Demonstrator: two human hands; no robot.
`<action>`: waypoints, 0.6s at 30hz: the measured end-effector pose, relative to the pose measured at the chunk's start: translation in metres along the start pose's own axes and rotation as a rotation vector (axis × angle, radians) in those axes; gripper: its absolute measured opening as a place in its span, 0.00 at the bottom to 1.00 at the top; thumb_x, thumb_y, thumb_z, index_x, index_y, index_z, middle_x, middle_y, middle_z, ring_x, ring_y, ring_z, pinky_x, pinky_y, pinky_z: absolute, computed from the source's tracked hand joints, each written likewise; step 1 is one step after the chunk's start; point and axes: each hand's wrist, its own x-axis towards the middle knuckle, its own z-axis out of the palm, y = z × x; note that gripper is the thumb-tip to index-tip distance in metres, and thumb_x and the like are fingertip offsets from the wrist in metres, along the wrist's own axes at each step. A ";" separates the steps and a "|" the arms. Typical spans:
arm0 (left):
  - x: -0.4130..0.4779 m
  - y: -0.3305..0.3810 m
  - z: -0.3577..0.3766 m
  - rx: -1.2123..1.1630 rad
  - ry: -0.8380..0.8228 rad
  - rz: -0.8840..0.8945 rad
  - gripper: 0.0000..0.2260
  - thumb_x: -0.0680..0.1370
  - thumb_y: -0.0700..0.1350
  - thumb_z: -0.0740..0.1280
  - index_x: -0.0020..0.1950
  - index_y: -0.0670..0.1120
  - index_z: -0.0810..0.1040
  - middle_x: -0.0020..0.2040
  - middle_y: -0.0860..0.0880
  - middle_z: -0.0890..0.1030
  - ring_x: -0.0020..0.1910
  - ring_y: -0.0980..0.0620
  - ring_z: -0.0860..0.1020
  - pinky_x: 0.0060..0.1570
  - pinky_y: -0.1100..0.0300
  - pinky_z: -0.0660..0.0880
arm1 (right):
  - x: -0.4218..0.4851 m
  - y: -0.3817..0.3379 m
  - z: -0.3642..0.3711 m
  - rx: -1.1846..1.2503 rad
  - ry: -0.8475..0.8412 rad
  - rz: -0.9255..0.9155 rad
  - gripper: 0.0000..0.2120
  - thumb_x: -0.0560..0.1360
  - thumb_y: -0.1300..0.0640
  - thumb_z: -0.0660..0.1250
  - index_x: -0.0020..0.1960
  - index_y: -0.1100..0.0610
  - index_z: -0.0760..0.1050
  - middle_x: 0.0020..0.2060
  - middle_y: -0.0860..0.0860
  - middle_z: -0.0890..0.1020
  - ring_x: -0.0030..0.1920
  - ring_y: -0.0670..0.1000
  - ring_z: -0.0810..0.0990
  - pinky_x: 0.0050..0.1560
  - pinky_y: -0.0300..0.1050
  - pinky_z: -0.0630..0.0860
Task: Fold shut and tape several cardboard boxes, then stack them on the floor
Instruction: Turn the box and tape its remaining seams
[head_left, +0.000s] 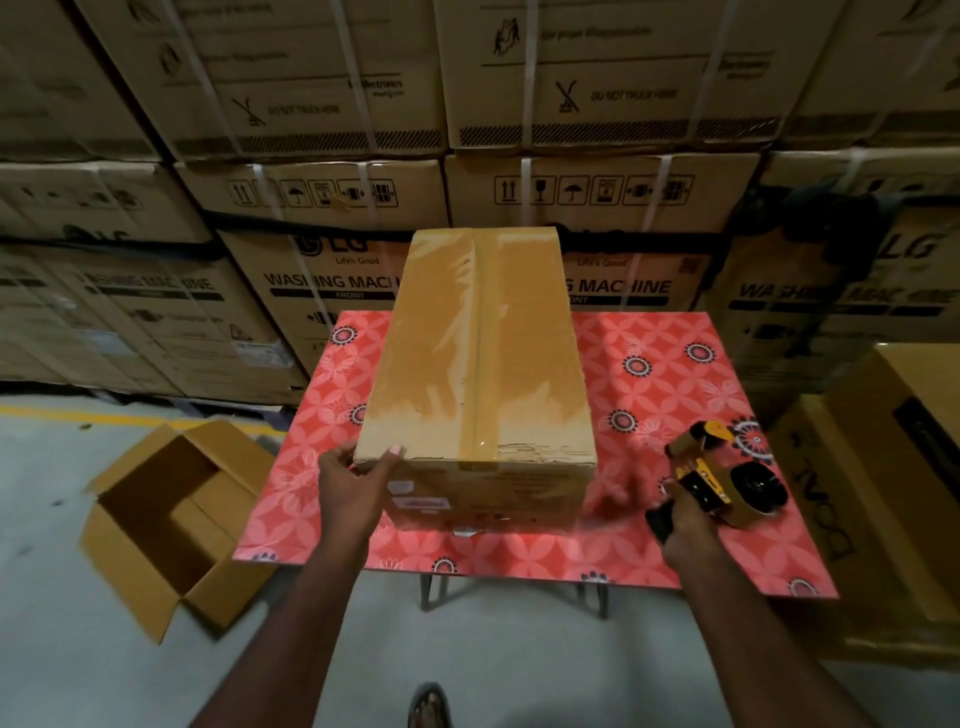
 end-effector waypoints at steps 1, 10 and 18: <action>0.000 0.002 0.000 0.051 0.050 0.033 0.25 0.72 0.47 0.79 0.62 0.49 0.69 0.59 0.47 0.76 0.59 0.45 0.78 0.59 0.46 0.78 | -0.008 -0.005 0.006 -0.014 0.024 -0.057 0.07 0.75 0.55 0.73 0.43 0.51 0.75 0.30 0.46 0.78 0.28 0.45 0.76 0.24 0.37 0.72; -0.040 0.073 0.024 -0.428 -0.585 -0.269 0.16 0.81 0.53 0.63 0.62 0.45 0.79 0.52 0.47 0.84 0.49 0.49 0.81 0.47 0.58 0.75 | -0.174 -0.047 0.072 -0.529 -0.519 -0.771 0.11 0.64 0.57 0.84 0.39 0.54 0.82 0.28 0.47 0.82 0.28 0.44 0.80 0.31 0.39 0.78; -0.028 0.039 -0.001 -1.053 -0.612 -0.707 0.19 0.81 0.39 0.54 0.61 0.43 0.83 0.65 0.44 0.81 0.71 0.45 0.75 0.76 0.48 0.63 | -0.200 -0.005 0.115 -1.153 -0.538 -1.197 0.20 0.65 0.37 0.71 0.48 0.50 0.85 0.38 0.47 0.86 0.39 0.45 0.85 0.37 0.50 0.79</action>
